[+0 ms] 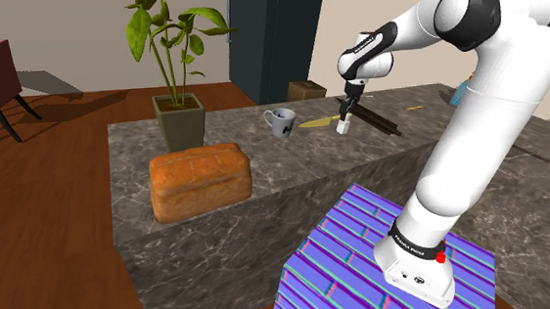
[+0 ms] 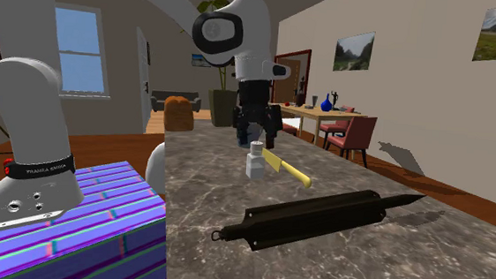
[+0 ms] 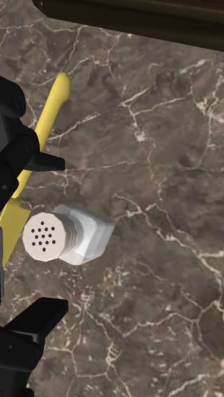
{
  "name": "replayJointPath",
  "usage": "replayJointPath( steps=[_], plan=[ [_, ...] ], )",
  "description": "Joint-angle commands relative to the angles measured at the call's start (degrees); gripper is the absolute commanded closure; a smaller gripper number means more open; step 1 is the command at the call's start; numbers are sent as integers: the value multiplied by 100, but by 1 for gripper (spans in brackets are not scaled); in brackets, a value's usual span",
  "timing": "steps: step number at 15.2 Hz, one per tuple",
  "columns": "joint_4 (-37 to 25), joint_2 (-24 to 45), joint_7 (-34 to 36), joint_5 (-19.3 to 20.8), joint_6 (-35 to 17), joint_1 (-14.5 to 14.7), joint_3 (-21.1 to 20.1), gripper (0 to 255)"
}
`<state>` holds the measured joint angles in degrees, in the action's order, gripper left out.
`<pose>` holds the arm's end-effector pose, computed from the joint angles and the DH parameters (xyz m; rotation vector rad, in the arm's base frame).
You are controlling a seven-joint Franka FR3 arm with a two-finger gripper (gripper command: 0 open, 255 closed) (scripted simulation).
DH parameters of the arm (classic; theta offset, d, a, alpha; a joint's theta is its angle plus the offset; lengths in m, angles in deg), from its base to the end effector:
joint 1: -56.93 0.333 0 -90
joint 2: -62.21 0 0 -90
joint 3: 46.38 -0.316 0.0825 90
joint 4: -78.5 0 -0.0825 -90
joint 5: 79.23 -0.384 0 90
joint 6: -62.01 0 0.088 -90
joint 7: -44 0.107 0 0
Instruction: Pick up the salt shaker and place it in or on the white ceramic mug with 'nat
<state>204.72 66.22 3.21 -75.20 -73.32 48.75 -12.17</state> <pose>0.4052 -0.3685 0.3653 3.0067 0.0342 0.0217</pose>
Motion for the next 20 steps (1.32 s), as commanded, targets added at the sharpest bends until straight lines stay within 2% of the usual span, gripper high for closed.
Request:
replayJointPath(
  steps=[1, 2, 3, 12, 20],
  plan=[
    [1, 2, -1, -1, -3, 0, 0, 0],
    [1, 2, -1, -2, -3, 0, 0, 0],
    [2, 1, -1, -1, -3, 0, 0, 255],
    [1, 2, -1, -1, -3, 0, 0, 255],
    [-289, -371, 130, 235, 607, 38, -1, 255]
  ],
)
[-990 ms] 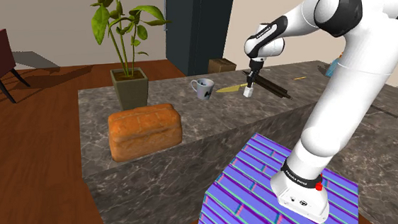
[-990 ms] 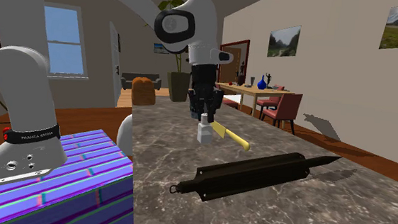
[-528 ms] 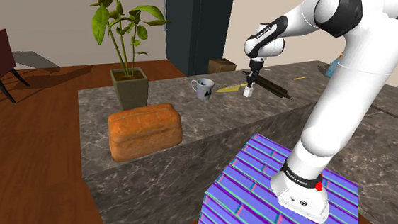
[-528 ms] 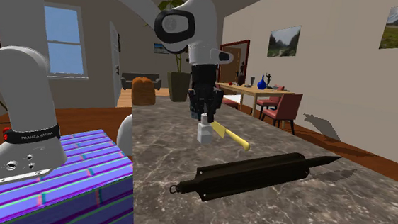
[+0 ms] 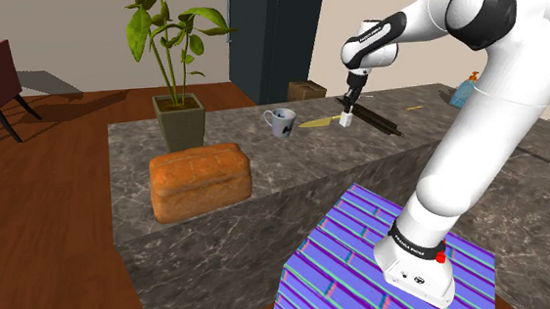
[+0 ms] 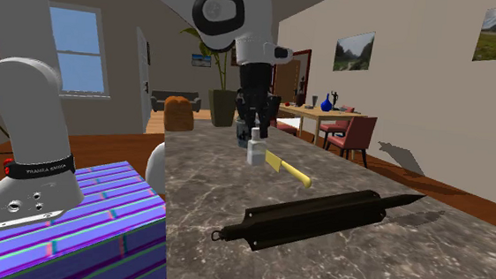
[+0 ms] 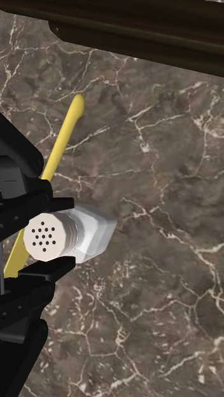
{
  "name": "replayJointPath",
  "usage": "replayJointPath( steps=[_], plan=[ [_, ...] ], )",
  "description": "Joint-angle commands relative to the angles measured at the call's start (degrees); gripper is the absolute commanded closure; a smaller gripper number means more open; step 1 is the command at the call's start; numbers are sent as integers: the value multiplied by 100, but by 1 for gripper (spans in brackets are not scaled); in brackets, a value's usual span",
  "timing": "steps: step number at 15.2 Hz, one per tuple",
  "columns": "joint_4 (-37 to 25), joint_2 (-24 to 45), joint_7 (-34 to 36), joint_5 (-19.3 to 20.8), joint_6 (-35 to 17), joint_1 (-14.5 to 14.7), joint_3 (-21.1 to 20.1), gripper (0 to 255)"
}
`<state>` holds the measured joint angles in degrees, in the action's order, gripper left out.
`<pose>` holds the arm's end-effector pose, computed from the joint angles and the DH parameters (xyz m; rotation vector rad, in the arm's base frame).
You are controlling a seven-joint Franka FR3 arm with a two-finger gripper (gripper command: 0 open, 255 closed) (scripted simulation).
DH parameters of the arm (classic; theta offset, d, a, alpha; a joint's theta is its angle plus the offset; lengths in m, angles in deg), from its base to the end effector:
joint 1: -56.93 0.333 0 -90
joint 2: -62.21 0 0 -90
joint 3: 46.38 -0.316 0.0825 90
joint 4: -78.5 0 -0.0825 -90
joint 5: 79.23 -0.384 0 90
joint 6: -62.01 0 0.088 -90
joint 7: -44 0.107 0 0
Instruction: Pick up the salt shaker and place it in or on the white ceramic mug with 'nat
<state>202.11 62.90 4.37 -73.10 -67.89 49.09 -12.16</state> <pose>0.4053 -0.3688 0.4031 3.0065 0.0339 0.0226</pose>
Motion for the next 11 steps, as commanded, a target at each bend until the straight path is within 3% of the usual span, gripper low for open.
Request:
replayJointPath(
  steps=[1, 11],
  plan=[
    [-70, -80, 25, 48, 141, 7, -5, 255],
    [-554, -405, 96, 208, 909, 36, -51, 255]
  ],
)
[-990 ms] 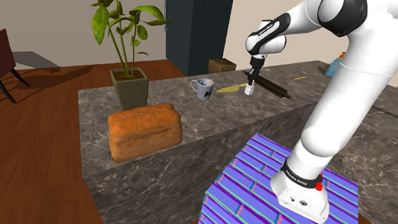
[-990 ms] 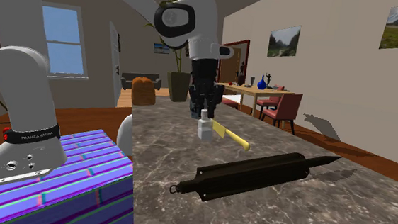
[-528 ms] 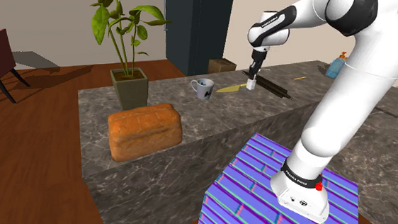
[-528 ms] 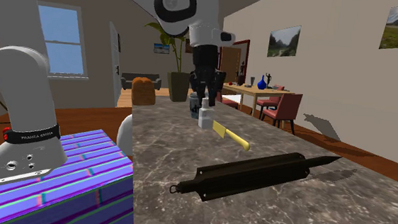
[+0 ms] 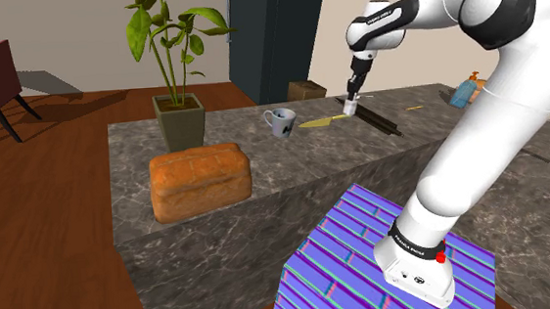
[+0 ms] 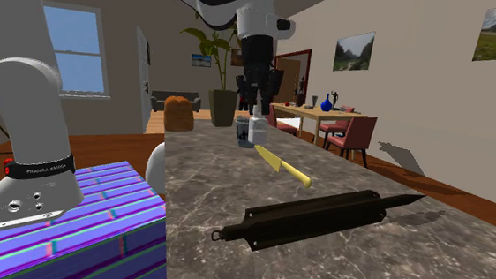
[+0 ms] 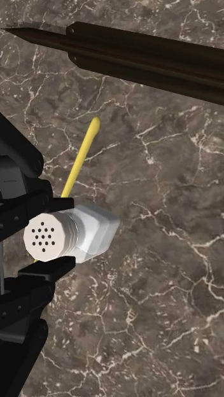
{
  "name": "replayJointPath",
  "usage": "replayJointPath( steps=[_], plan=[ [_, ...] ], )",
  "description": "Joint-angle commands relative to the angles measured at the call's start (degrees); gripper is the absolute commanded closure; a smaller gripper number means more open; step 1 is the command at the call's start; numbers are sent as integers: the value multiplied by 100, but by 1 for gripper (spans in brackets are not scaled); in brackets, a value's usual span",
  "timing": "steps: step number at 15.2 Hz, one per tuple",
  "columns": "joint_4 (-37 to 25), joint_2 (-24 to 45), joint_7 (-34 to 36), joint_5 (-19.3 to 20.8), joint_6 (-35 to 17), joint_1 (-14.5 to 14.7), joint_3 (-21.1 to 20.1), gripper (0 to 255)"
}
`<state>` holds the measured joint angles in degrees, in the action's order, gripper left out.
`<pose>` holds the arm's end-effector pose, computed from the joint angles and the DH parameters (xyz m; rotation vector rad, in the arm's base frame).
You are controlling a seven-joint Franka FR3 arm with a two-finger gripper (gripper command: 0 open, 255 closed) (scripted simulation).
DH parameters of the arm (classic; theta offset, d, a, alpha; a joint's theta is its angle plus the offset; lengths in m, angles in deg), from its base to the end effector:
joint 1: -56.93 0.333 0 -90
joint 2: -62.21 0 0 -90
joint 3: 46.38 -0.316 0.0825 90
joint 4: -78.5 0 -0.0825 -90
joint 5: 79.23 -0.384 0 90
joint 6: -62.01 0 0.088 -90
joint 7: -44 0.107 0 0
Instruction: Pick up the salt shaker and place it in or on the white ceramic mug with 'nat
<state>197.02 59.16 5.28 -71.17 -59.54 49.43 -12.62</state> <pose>0.4055 -0.3687 0.4605 3.0065 0.0341 0.0223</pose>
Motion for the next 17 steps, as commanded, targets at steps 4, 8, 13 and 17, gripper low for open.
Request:
replayJointPath(
  steps=[4, 8, 13, 17],
  plan=[
    [-273, -120, 13, 50, 381, 12, -27, 255],
    [-520, -187, 10, 70, 686, 22, -48, 255],
    [-857, -238, -7, 77, 1068, 35, -70, 255],
    [-996, -210, 381, 75, 1231, 217, -296, 255]
  ],
)
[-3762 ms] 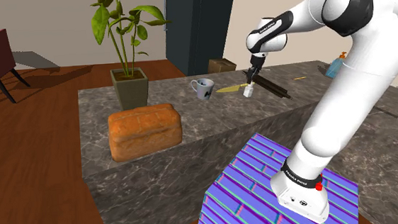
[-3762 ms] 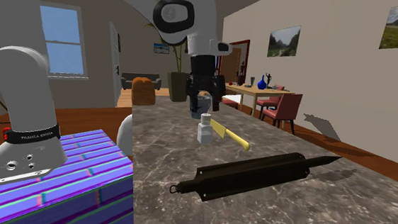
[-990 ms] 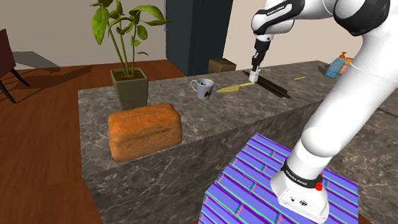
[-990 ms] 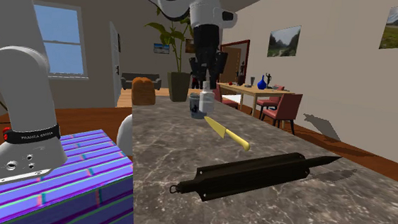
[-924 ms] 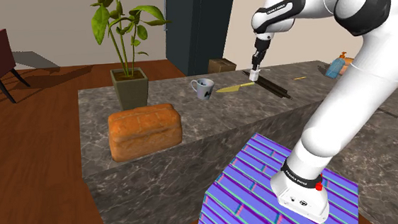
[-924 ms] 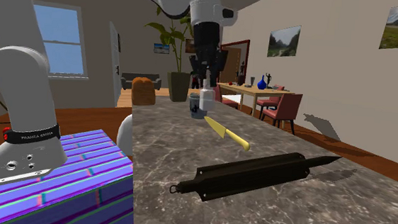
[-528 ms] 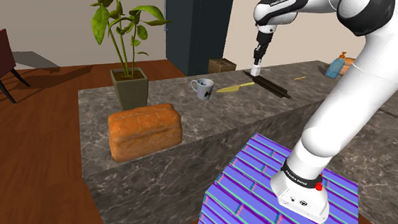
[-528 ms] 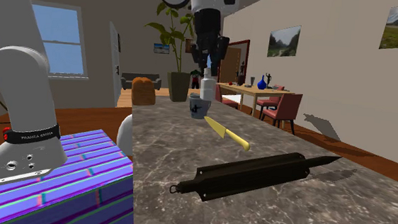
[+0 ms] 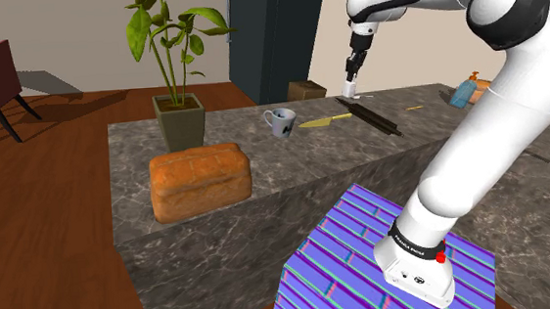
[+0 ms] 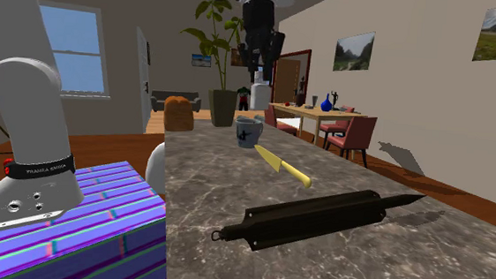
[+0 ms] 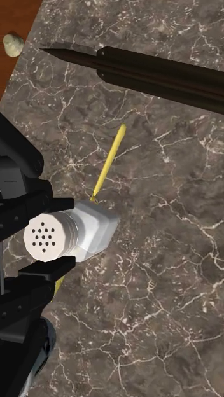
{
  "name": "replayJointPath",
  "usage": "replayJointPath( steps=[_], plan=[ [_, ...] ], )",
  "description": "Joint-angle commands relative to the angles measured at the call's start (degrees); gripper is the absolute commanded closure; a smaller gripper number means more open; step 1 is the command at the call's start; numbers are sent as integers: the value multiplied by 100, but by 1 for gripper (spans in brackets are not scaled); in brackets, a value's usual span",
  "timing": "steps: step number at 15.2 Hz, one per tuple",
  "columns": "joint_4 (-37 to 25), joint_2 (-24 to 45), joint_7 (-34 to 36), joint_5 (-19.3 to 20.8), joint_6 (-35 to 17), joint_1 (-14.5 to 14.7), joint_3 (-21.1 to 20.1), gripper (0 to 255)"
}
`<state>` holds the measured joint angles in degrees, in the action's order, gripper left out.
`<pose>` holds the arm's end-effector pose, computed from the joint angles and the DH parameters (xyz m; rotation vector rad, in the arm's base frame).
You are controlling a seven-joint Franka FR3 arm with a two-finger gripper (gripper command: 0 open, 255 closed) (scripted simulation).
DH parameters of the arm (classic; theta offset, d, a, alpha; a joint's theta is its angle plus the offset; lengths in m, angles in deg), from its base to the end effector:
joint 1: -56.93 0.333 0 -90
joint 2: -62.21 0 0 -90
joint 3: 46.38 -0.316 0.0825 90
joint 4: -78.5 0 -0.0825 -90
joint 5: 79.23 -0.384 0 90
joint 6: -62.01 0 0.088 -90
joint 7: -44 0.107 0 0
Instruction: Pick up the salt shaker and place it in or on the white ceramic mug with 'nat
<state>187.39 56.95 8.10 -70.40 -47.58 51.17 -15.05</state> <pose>0.4248 -0.3460 0.5404 3.0067 0.0361 0.0216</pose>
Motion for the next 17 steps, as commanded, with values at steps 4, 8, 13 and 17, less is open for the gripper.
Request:
replayJointPath(
  steps=[4, 8, 13, 17],
  plan=[
    [-262, 141, 579, -52, 212, 280, -332, 255],
    [-603, 365, 1016, -136, 407, 511, -582, 255],
    [-1196, 771, 1509, -275, 688, 784, -855, 255],
    [-1822, 1197, 1864, -404, 959, 980, -1043, 255]
  ],
)
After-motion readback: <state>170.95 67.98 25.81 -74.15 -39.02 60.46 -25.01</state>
